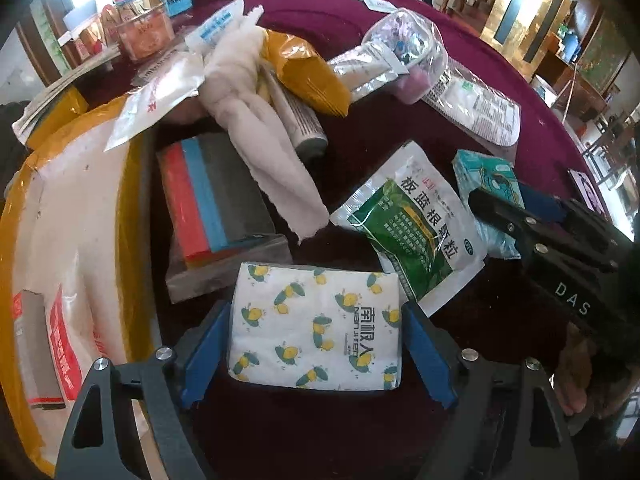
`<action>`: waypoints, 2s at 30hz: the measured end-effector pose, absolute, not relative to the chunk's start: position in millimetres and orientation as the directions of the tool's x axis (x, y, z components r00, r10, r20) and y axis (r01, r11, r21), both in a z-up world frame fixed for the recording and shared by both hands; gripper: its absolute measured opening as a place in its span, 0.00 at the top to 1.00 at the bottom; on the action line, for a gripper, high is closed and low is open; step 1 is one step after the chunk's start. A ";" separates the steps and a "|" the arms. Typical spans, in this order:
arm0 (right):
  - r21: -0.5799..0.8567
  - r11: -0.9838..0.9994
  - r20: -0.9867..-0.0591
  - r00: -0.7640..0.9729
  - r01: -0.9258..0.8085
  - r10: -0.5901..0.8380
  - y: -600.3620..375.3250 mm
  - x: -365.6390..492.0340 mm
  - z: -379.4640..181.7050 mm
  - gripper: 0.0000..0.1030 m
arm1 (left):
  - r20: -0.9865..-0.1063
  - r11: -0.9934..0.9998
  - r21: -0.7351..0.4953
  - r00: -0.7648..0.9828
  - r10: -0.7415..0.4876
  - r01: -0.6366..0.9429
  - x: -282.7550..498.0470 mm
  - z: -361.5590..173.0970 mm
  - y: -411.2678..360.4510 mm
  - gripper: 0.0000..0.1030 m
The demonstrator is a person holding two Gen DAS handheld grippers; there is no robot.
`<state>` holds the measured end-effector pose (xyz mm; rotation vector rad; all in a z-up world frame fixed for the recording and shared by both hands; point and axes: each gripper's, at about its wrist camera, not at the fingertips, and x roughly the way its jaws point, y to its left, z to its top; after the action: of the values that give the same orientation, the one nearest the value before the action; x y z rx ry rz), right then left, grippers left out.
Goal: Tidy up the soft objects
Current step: 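Place the lemon pack with the left tool while the right tool places the blue pack in the tray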
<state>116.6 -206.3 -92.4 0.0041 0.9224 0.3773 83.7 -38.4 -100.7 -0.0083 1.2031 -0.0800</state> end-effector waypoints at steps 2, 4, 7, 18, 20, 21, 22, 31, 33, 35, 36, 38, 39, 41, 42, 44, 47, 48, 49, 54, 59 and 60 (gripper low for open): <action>0.155 0.935 -0.776 0.547 -0.318 0.314 -205.9 115.8 -92.3 0.54 | -0.930 0.998 -0.041 0.364 -0.055 0.047 82.6 -100.5 -37.8 0.23; 0.161 0.935 -0.775 0.547 -0.316 0.318 -206.9 115.9 -92.2 0.54 | -0.926 0.998 -0.053 0.373 -0.062 0.036 80.8 -98.5 -35.8 0.25; 0.175 0.935 -0.771 0.547 -0.310 0.326 -209.2 115.8 -92.0 0.54 | -0.913 0.996 -0.084 0.398 -0.088 0.029 72.9 -91.6 -33.3 0.25; 0.363 0.902 -0.675 0.601 -0.234 0.428 -231.5 99.8 -72.4 0.55 | -0.819 0.968 -0.244 0.546 -0.176 -0.054 45.2 -21.3 6.3 0.25; 0.368 0.891 -0.637 0.626 -0.267 0.451 -222.7 88.8 -56.9 0.55 | -0.797 0.957 -0.276 0.577 -0.177 -0.088 39.1 -7.5 23.7 0.25; 0.366 0.882 -0.616 0.633 -0.297 0.469 -216.1 82.9 -48.3 0.55 | -0.786 0.951 -0.290 0.594 -0.173 -0.107 35.5 -0.4 34.2 0.25; 0.371 0.869 -0.599 0.632 -0.326 0.492 -209.0 79.0 -41.4 0.55 | -0.776 0.945 -0.300 0.610 -0.163 -0.130 32.0 5.9 45.1 0.25; 0.419 0.683 -0.570 0.412 -0.598 0.710 -112.7 73.7 -20.6 0.55 | -0.772 0.877 -0.370 0.627 -0.105 -0.308 30.2 6.5 129.5 0.25; 0.405 0.666 -0.586 0.382 -0.626 0.714 -91.4 75.7 -21.4 0.55 | -0.777 0.861 -0.390 0.619 -0.117 -0.327 38.0 0.7 146.2 0.25; 0.379 0.654 -0.611 0.354 -0.655 0.708 -65.2 79.3 -22.7 0.55 | -0.785 0.854 -0.388 0.609 -0.110 -0.346 45.0 -3.6 158.5 0.25; 0.370 0.649 -0.623 0.341 -0.665 0.704 -52.4 81.9 -24.1 0.55 | -0.787 0.853 -0.387 0.608 -0.107 -0.351 50.4 -4.9 165.0 0.25; 0.360 0.638 -0.641 0.317 -0.680 0.699 -33.2 85.0 -26.1 0.55 | -0.795 0.848 -0.380 0.598 -0.097 -0.368 59.0 -8.3 174.9 0.25; 0.350 0.637 -0.649 0.312 -0.687 0.694 -21.9 87.1 -27.0 0.55 | -0.798 0.850 -0.379 0.595 -0.099 -0.366 66.1 -10.8 179.8 0.25; 0.332 0.637 -0.666 0.305 -0.696 0.680 -4.7 90.5 -30.9 0.55 | -0.808 0.845 -0.376 0.581 -0.098 -0.380 75.3 -17.9 190.0 0.25; 0.323 0.638 -0.674 0.303 -0.700 0.673 4.1 92.8 -33.1 0.55 | -0.822 0.844 -0.366 0.562 -0.094 -0.392 82.1 -23.7 195.0 0.25; 0.303 0.643 -0.691 0.303 -0.703 0.656 20.0 96.6 -37.2 0.55 | -0.828 0.840 -0.368 0.551 -0.101 -0.399 90.8 -32.2 202.9 0.25; 0.295 0.658 -0.710 0.302 -0.693 0.636 34.6 105.3 -44.8 0.55 | -0.845 0.835 -0.366 0.523 -0.113 -0.411 103.8 -46.3 210.8 0.25; 0.293 0.662 -0.719 0.298 -0.690 0.628 39.3 108.6 -47.8 0.55 | -0.848 0.834 -0.362 0.518 -0.109 -0.416 106.0 -49.2 212.5 0.25; 0.291 0.665 -0.726 0.294 -0.688 0.622 41.8 112.5 -49.9 0.55 | -0.857 0.834 -0.350 0.505 -0.100 -0.427 107.8 -51.9 213.6 0.25; 0.280 0.674 -0.748 0.285 -0.684 0.600 53.8 119.1 -58.5 0.54 | -0.889 0.839 -0.304 0.450 -0.080 -0.452 117.7 -66.8 216.0 0.25; 0.247 0.674 -0.767 0.285 -0.697 0.576 62.0 115.5 -65.4 0.54 | -0.897 0.843 -0.274 0.438 -0.052 -0.463 117.7 -70.3 217.1 0.24; 0.242 0.673 -0.768 0.286 -0.699 0.573 63.0 115.0 -66.7 0.54 | -0.902 0.841 -0.267 0.430 -0.046 -0.470 118.2 -71.4 217.2 0.24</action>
<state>115.0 63.0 -66.7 -0.1516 0.9559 0.8544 118.2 217.2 -71.4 -0.5330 1.1067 0.2807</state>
